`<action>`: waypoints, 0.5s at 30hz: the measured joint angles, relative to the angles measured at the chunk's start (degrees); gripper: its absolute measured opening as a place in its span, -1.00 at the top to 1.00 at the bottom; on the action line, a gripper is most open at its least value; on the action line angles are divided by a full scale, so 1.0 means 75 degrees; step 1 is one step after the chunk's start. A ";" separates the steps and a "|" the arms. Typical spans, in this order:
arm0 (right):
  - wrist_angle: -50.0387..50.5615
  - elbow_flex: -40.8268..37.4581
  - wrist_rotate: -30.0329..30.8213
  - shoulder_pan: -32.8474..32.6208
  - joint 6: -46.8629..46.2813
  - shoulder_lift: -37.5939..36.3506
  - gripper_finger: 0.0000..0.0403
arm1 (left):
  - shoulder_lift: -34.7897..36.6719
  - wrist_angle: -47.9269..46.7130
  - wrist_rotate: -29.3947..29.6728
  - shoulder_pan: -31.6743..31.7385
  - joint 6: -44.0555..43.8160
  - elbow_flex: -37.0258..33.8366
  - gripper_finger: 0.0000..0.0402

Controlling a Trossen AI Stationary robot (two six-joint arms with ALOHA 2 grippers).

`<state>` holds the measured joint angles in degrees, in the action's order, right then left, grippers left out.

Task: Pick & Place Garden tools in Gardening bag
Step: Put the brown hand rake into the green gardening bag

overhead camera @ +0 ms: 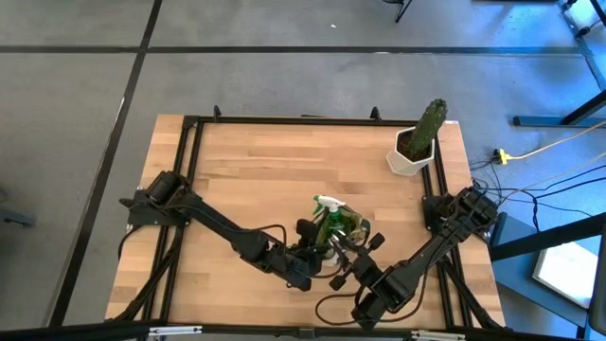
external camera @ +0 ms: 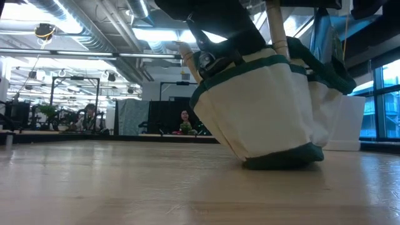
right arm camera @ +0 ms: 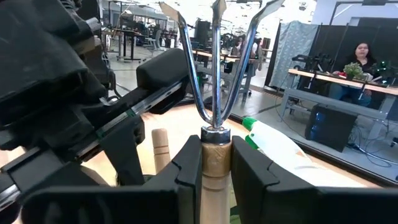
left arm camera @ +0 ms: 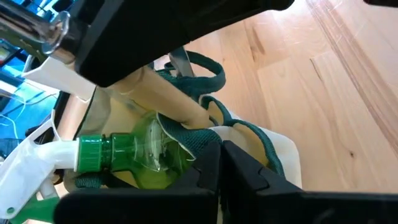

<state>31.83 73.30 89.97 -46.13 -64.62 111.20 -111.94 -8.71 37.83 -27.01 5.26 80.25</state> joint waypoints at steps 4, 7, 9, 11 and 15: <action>0.0003 0.0000 0.0001 -0.0006 0.0020 0.0000 0.71 | 0.0000 -0.0100 0.0363 -0.0118 0.0294 0.0057 0.94; 0.0000 0.0000 0.0001 -0.0003 0.0019 0.0000 0.71 | 0.0000 -0.0293 0.0890 -0.0262 0.0389 0.0241 0.88; 0.0003 0.0000 0.0001 -0.0009 0.0017 0.0000 0.71 | 0.0009 -0.0404 0.0998 -0.0318 0.0377 0.0389 0.81; 0.0003 0.0000 0.0001 -0.0012 0.0017 0.0000 0.71 | 0.0015 -0.0478 0.0998 -0.0345 0.0334 0.0480 0.73; 0.0000 0.0000 0.0001 -0.0012 0.0017 0.0000 0.71 | 0.0015 -0.0576 0.0744 -0.0328 0.0247 0.0510 0.54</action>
<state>31.83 73.30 89.97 -46.22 -64.49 111.20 -111.83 -13.03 43.41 -29.47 7.12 84.07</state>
